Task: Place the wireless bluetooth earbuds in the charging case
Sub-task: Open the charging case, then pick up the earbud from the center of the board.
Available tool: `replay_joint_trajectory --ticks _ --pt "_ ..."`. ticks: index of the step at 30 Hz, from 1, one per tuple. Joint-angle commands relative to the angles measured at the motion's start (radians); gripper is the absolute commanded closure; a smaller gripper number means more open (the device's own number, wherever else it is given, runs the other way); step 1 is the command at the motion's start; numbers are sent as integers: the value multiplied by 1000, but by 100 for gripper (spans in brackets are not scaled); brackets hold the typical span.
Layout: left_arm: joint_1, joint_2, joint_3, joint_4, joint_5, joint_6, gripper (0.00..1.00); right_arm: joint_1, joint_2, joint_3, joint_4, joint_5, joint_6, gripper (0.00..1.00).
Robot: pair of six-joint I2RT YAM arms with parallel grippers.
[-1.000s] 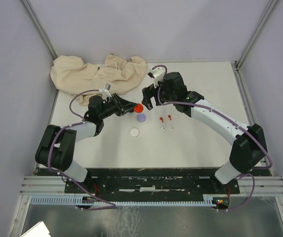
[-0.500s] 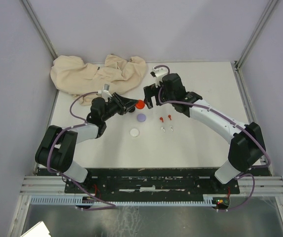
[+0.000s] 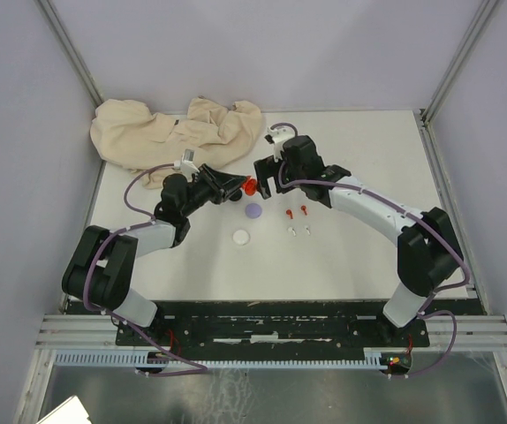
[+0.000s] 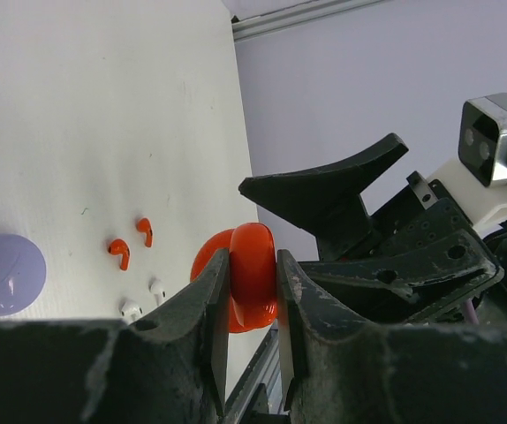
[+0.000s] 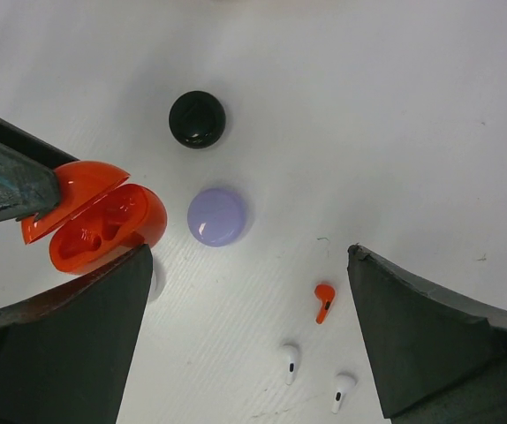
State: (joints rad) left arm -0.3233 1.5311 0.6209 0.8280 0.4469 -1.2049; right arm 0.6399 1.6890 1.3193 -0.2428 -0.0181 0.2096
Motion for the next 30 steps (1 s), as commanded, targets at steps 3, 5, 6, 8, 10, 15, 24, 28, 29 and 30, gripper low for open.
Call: replay_joint_trajectory --ticks 3,5,6,8,10,15,24,28,29,30 --pt "-14 -10 24 121 26 -78 97 -1 26 16 72 0 11 1" --pt "-13 -9 18 132 25 -86 97 -1 30 20 73 4 10 1" --pt "-12 -10 19 131 22 -86 97 -1 31 18 73 10 9 1" --pt "-10 -15 20 127 12 -86 97 -1 20 10 67 28 7 1" --pt "-4 -22 19 117 -4 -87 97 -2 -1 -7 54 77 4 0" --pt "42 -44 -15 107 -56 -120 97 -7 16 31 -132 203 -25 4" --pt "69 -67 -46 118 -57 -133 97 -16 171 120 -316 176 -21 32" --pt "69 -69 -59 123 -51 -136 97 -17 235 160 -343 170 -17 35" --pt "68 -70 -64 124 -51 -137 97 -16 244 165 -344 168 -16 36" --pt "69 -70 -67 128 -51 -137 97 -16 253 168 -343 167 -16 37"
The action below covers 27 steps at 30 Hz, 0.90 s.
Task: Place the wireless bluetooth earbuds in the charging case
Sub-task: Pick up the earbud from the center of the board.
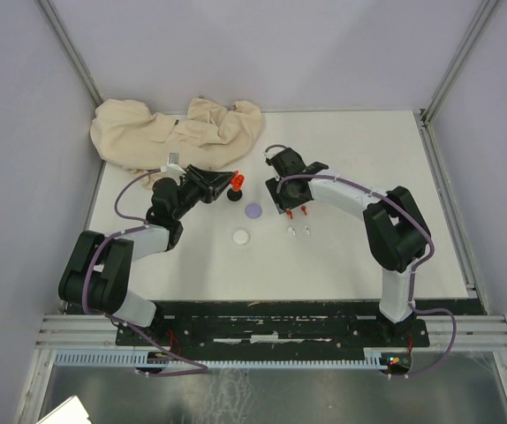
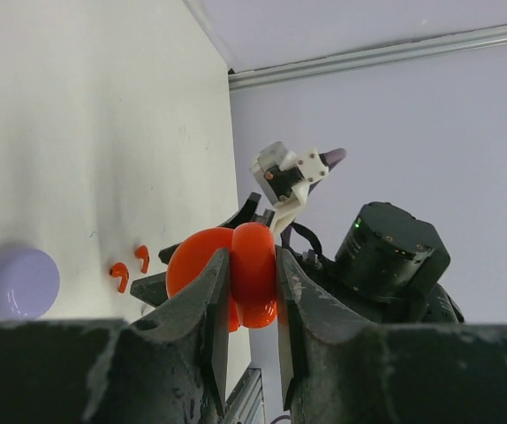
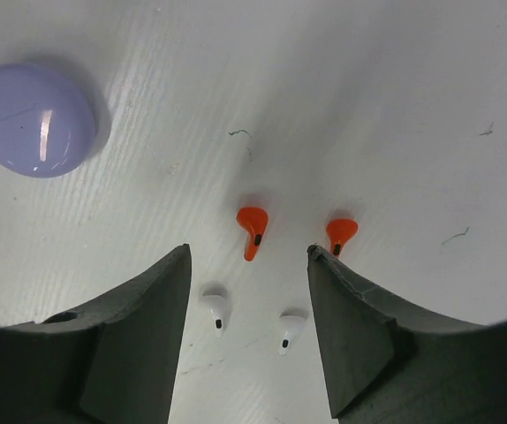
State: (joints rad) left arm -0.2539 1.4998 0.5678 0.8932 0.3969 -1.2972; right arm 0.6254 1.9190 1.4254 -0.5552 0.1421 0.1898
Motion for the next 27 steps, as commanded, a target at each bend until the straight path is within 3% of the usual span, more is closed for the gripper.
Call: replay_joint_trajectory --ticks 1,27 --pt "0 -37 -15 63 -1 -44 97 -3 30 65 -27 8 6 38" --pt "1 -5 -16 95 14 -71 97 -36 143 109 -42 -55 28 55"
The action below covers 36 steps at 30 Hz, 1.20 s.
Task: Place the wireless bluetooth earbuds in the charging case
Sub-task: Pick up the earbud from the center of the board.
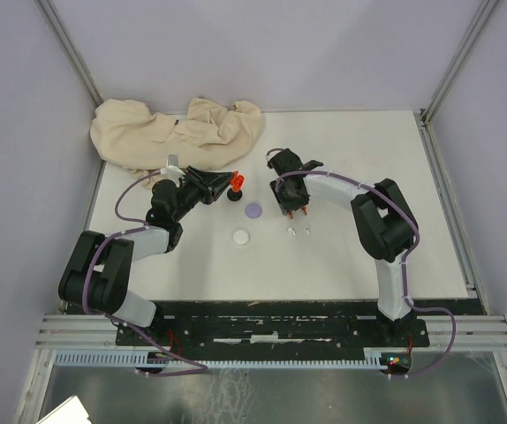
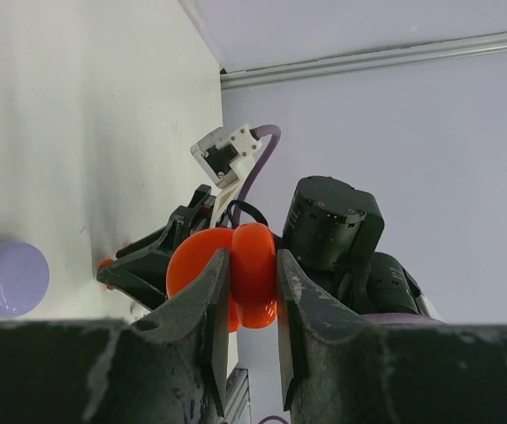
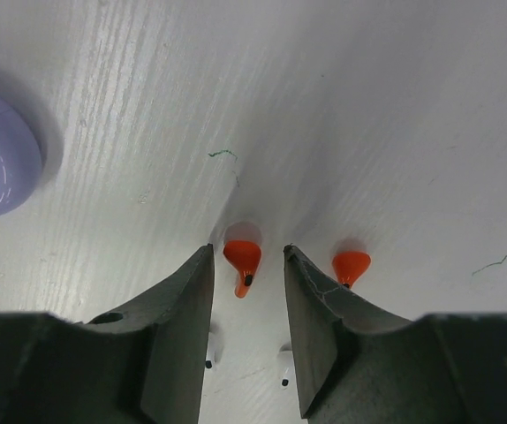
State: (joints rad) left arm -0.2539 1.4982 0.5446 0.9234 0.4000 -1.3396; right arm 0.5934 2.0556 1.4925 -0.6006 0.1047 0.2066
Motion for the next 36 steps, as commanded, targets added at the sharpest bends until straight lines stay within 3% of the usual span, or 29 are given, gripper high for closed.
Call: replay_joint_trajectory --ticks 1,18,25,28,36 --pt "1 -2 7 65 11 -29 97 -6 11 43 1 -20 11 55" --pt "7 -3 3 65 11 -30 97 -15 48 71 -31 -36 12 66" --pt "8 -8 4 62 13 -30 97 -16 15 74 -16 -23 -1 87" --pt "8 -6 6 60 13 -34 97 -16 -79 26 76 -3 -12 94" --pt "-14 53 28 118 30 -114 97 -17 -459 -289 590 -112 -40 96"
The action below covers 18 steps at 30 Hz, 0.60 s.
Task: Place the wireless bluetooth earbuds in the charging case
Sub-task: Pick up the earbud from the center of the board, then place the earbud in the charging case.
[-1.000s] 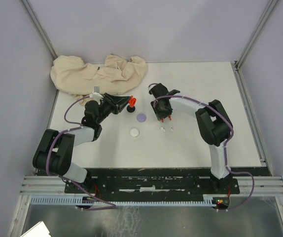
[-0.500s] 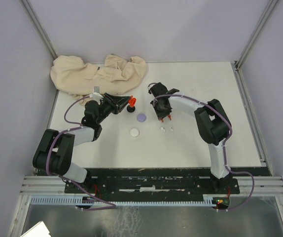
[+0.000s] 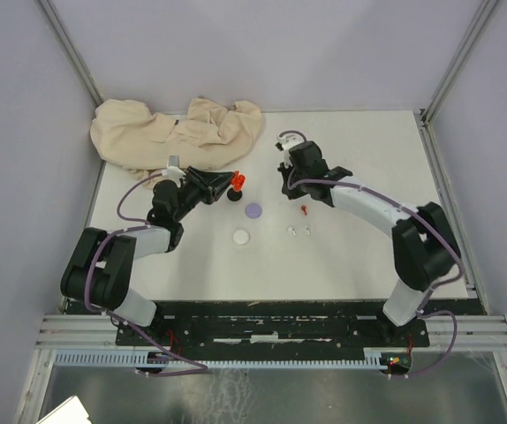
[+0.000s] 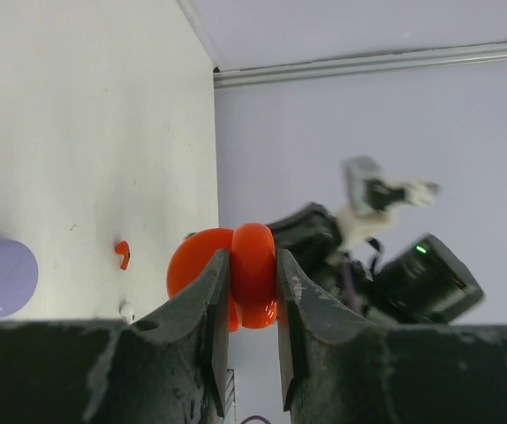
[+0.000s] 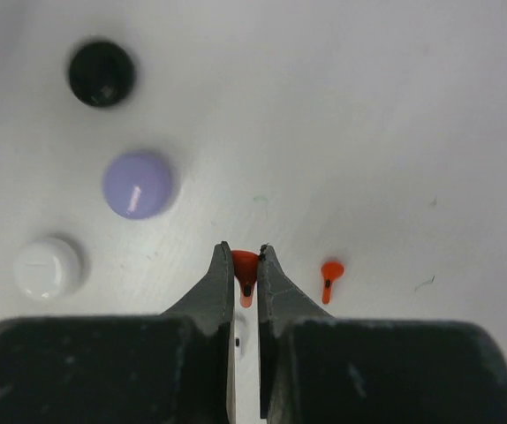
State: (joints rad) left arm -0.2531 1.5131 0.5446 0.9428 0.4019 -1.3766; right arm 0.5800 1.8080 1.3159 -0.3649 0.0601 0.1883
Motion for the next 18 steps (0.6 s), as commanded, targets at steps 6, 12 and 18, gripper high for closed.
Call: replay_joint_trajectory --ticks 6,12,18 --pt "-51 130 66 191 57 -177 97 -1 -364 -316 738 -177 -33 98" --pt "-93 233 133 264 118 -274 97 0 -385 -374 854 -275 -79 99" --pt "-123 292 190 317 154 -339 97 6 -383 -418 924 -324 -118 98"
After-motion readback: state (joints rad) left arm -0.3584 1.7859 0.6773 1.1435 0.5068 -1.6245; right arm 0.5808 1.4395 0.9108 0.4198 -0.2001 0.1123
